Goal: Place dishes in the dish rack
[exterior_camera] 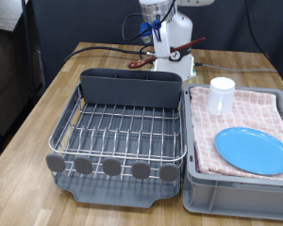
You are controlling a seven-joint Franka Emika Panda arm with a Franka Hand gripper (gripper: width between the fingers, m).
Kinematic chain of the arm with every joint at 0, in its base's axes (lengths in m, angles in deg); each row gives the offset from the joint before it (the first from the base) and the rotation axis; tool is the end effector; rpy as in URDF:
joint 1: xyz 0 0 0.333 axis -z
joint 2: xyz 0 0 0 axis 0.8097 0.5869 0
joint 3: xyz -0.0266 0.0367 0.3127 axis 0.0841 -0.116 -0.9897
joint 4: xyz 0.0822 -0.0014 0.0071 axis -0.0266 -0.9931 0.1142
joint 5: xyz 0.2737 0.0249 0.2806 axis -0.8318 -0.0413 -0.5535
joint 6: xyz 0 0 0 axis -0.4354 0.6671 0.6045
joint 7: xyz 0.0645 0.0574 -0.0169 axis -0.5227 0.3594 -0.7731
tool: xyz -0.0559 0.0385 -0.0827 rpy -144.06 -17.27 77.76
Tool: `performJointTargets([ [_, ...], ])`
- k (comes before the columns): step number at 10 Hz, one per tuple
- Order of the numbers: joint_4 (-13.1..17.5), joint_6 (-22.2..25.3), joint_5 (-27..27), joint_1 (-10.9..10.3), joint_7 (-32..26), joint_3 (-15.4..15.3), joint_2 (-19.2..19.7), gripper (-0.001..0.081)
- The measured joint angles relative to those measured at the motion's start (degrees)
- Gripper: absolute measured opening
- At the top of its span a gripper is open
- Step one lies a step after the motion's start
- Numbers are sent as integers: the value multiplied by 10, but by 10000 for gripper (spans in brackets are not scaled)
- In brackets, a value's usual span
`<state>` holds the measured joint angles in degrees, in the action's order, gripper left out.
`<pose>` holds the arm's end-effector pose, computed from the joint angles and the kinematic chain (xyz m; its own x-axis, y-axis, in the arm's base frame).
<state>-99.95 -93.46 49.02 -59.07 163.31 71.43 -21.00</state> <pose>0.3285 -0.0624 0.3312 -0.6743 -0.7267 -0.1311 -0.7338 0.6394 0.2297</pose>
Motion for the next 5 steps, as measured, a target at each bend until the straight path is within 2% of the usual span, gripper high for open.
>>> performJointTargets([
  [2, 6, 21, -37, -7, -36, 29, 3, 85],
  [5, 17, 41, -49, -8, -83, 64, 3, 85],
])
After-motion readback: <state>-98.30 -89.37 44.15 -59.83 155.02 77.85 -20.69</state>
